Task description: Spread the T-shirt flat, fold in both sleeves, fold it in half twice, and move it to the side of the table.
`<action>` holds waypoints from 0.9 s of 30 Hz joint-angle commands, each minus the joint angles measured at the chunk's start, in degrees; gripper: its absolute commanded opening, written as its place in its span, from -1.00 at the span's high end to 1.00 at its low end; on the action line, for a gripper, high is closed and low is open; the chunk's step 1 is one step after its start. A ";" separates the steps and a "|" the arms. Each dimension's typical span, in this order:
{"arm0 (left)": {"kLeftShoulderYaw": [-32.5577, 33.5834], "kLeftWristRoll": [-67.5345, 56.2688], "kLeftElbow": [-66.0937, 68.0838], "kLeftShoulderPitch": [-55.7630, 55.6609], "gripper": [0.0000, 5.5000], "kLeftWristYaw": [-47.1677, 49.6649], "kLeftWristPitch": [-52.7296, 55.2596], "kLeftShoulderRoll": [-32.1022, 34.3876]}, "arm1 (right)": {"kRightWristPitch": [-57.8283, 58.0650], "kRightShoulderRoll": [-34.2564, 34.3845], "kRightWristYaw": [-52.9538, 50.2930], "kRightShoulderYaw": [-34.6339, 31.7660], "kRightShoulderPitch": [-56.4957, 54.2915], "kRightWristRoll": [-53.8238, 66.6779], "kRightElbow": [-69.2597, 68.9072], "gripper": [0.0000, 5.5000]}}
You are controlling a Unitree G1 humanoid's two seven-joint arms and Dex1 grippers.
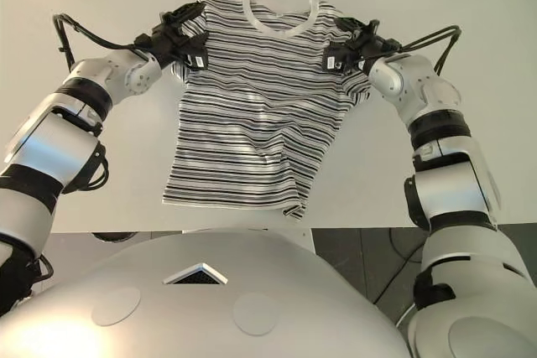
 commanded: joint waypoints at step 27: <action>17.56 -27.43 -44.32 25.33 -0.18 -5.59 -21.50 19.91 | -8.72 -15.11 8.99 -3.57 36.54 55.85 -52.36 0.12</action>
